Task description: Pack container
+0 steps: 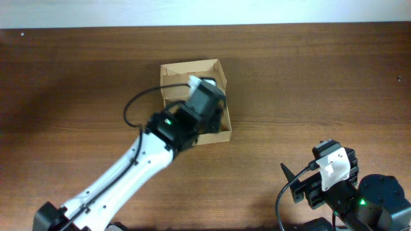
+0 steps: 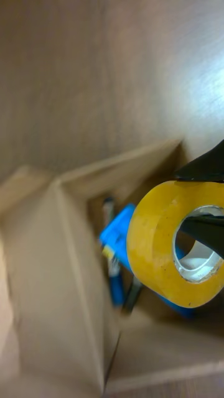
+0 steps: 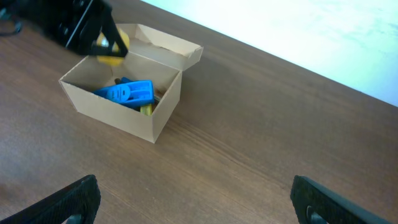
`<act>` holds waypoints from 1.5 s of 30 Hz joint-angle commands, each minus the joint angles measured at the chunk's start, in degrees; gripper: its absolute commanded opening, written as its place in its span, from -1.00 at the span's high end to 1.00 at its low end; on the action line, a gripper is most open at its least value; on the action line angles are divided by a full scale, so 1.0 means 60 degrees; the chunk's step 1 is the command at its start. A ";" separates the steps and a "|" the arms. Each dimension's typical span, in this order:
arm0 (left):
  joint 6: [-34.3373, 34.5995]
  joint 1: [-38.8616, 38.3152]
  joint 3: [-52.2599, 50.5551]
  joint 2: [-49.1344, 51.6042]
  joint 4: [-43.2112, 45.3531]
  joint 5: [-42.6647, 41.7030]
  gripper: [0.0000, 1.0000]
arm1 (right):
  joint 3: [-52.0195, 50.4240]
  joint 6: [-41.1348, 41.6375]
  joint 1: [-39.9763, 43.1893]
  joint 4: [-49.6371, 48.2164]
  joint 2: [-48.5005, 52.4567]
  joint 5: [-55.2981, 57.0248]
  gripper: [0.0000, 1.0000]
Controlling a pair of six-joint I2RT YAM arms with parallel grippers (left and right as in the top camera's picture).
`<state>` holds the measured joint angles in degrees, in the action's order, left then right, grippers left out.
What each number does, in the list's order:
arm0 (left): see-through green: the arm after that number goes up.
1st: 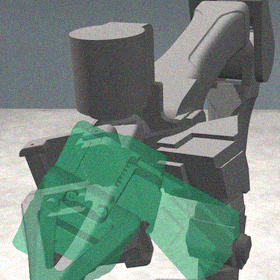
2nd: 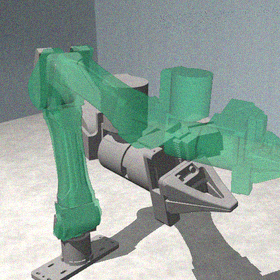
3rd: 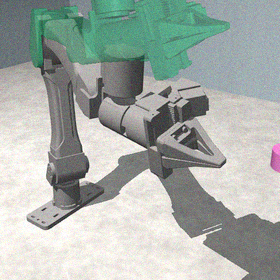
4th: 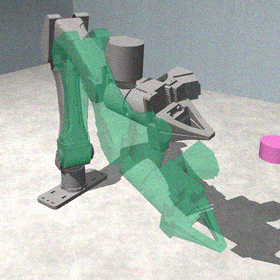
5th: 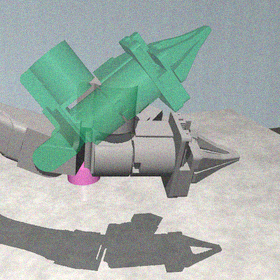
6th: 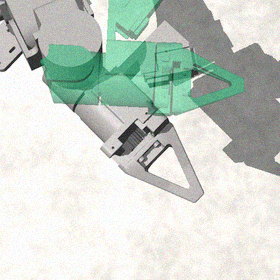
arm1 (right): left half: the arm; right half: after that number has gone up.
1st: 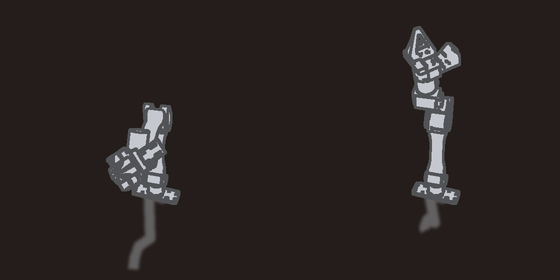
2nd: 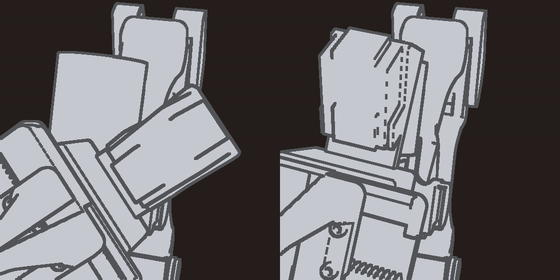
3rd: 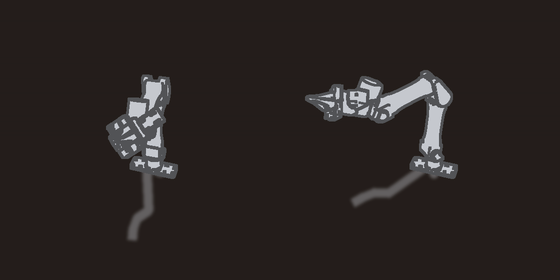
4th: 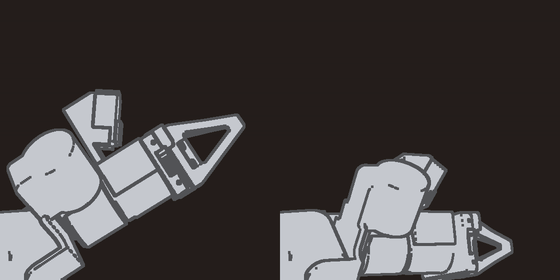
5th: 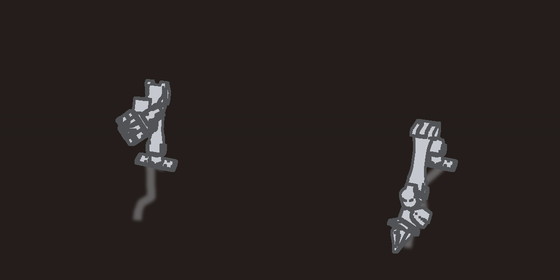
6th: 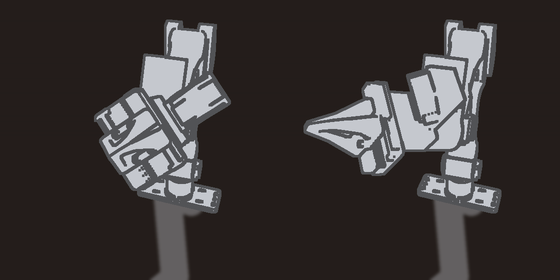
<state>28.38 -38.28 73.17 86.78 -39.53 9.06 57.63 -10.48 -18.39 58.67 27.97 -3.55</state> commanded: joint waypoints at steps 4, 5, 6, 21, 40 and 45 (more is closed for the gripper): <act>0.0087 0.1016 0.0193 0.1887 -0.0022 -0.0721 0.90 | -0.0036 0.0080 0.0076 -0.0018 -0.0022 -0.0055 -0.98; 0.0087 0.1064 0.0193 0.2124 -0.0025 -0.0834 0.90 | -0.0036 0.0080 0.0076 -0.0018 -0.0022 -0.0055 -0.98; 0.0091 0.1104 0.0193 0.2350 -0.0022 -0.0918 0.89 | -0.0036 0.0080 0.0076 -0.0018 -0.0022 -0.0055 -0.98; 0.0127 0.1497 0.0193 0.3129 -0.0018 -0.1093 -0.22 | -0.0036 0.0080 0.0076 -0.0018 -0.0022 -0.0055 -0.98; 0.0160 0.1490 0.0299 -0.0291 -0.0007 -0.1927 -0.99 | -0.0036 0.0080 0.0076 -0.0018 -0.0022 -0.0055 -0.98; 0.0335 0.1490 0.0299 -0.1599 0.0015 -0.2408 -0.99 | -0.0036 0.0080 0.0076 -0.0018 -0.0022 -0.0055 -0.98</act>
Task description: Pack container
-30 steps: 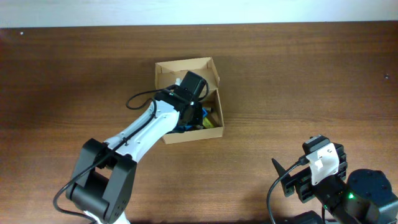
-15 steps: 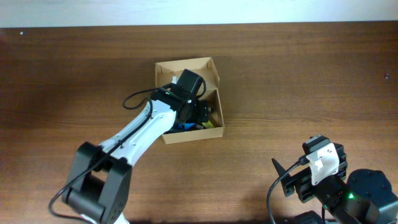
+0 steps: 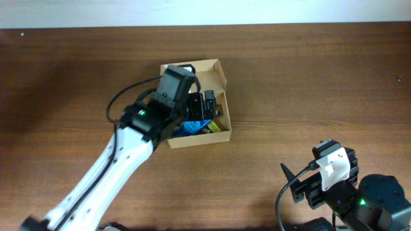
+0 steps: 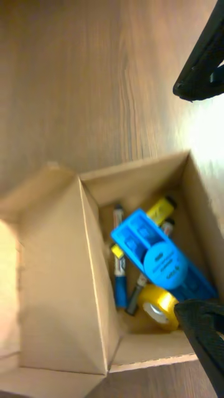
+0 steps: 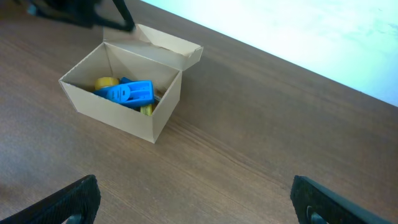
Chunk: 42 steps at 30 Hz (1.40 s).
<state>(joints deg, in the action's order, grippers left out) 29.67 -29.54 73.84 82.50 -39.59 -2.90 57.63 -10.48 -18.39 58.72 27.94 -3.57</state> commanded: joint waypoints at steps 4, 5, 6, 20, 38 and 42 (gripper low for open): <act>0.0124 0.0033 0.0186 -0.1351 0.0025 -0.0419 -0.99 | -0.0036 0.0080 0.0076 -0.0025 -0.0018 -0.0051 -0.98; 0.0124 0.0029 0.0186 -0.1362 0.0025 -0.0419 -0.99 | -0.0036 0.0080 0.0076 -0.0025 -0.0018 -0.0051 -0.98; 0.0124 0.0033 0.0186 -0.1362 0.0022 -0.0419 -0.99 | -0.0036 0.0080 0.0076 -0.0025 -0.0018 -0.0051 -0.98; 0.0124 0.0033 0.0186 -0.1362 0.0175 -0.0419 0.96 | -0.0033 0.0058 0.0076 -0.0557 -0.0018 -0.0401 -0.98; 0.3814 0.1078 0.0186 -0.1362 0.0488 -0.0576 0.96 | 0.0073 0.5905 0.0076 -0.2218 0.2681 0.3475 -0.98; 0.4309 0.1344 0.0186 -0.1362 0.0492 -0.0743 0.96 | 0.0073 0.5905 0.0076 -0.3224 0.3654 0.3049 -0.98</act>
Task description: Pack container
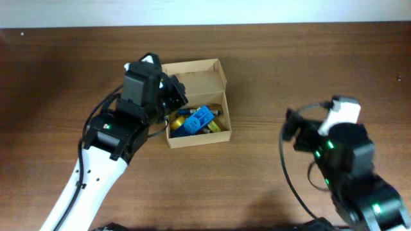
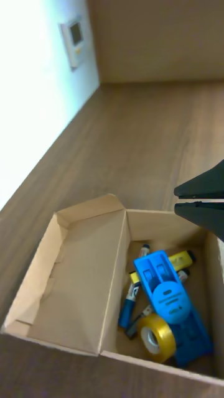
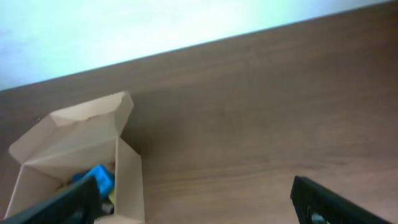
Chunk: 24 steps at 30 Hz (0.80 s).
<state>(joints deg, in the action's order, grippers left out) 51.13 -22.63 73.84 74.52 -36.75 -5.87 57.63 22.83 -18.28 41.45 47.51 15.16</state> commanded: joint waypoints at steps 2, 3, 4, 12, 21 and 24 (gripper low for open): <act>0.0845 0.0342 0.0186 -0.0033 0.0022 -0.0248 0.97 | 0.0073 0.0350 0.0058 -0.0838 0.0794 -0.0430 -0.98; 0.0849 0.0408 0.0186 -0.0033 0.0025 -0.0251 0.97 | 0.0073 0.0353 0.0058 -0.0980 0.0892 -0.0510 -0.98; 0.0874 0.0506 0.0186 -0.0033 0.0025 -0.0291 0.97 | 0.0073 0.0353 0.0058 -0.1213 0.1056 -0.0528 -0.98; 0.0871 0.0783 0.0186 -0.0033 0.0025 -0.0386 0.97 | 0.0073 0.0350 0.0058 -0.1698 0.1486 -0.0528 -0.98; 0.0863 0.0783 0.0186 -0.0033 0.0069 -0.0951 0.97 | 0.0073 0.0353 0.0058 -0.1679 0.1483 -0.0528 -0.99; 0.0863 0.0783 0.0186 -0.0033 0.0069 -0.1588 0.96 | 0.0073 0.0353 0.0058 -0.1490 0.1483 -0.0525 -0.98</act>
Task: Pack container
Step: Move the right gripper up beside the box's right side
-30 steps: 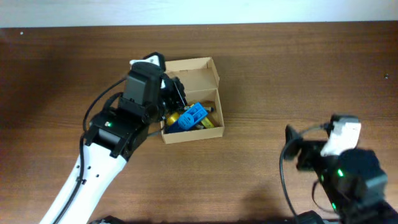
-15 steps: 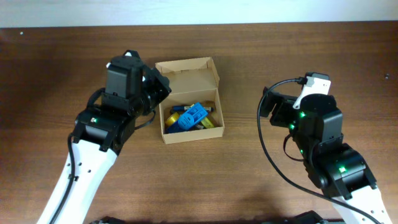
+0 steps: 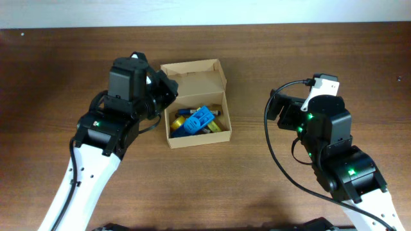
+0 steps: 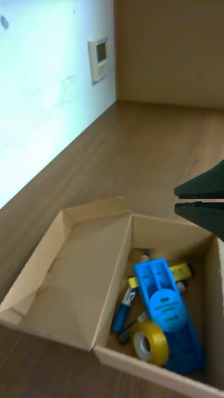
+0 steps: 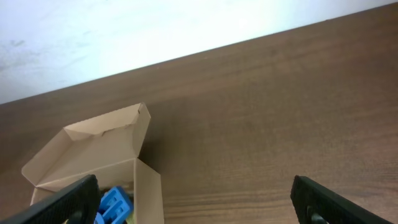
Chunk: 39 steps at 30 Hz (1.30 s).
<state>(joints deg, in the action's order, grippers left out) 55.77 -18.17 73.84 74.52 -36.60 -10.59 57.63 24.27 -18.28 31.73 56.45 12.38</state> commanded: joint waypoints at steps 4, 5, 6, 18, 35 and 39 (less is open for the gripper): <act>-0.0135 0.0040 0.0186 -0.0033 0.0025 -0.1883 0.97 | 0.0073 0.0109 0.0058 0.0568 -0.0007 -0.0066 -0.98; -0.0204 0.0044 0.0186 -0.0033 0.0022 -0.1974 0.96 | 0.0073 0.0106 0.0058 0.0597 -0.0007 -0.0069 -0.98; -0.0237 0.0040 0.0186 -0.0033 0.0025 -0.2029 0.97 | 0.0073 0.0106 0.0058 0.0605 -0.0007 -0.0069 -0.99; -0.0372 0.0040 0.0186 -0.0029 0.0015 -0.2306 0.97 | 0.0073 -0.0069 0.0058 0.0051 0.0106 -0.2033 -0.94; -0.0565 0.0040 0.0186 -0.0029 -0.0339 -0.2273 0.97 | 0.0073 -0.1290 0.0058 -0.0353 0.1406 -0.6492 0.08; -0.0565 0.0040 0.0186 -0.0029 -0.0331 -0.2269 0.96 | 0.0073 -0.1290 0.0062 -0.0550 0.1406 -0.6451 0.79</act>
<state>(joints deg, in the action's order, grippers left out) 53.58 -18.17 73.84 74.52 -38.39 -23.62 57.63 17.32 -18.13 29.19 64.90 -25.23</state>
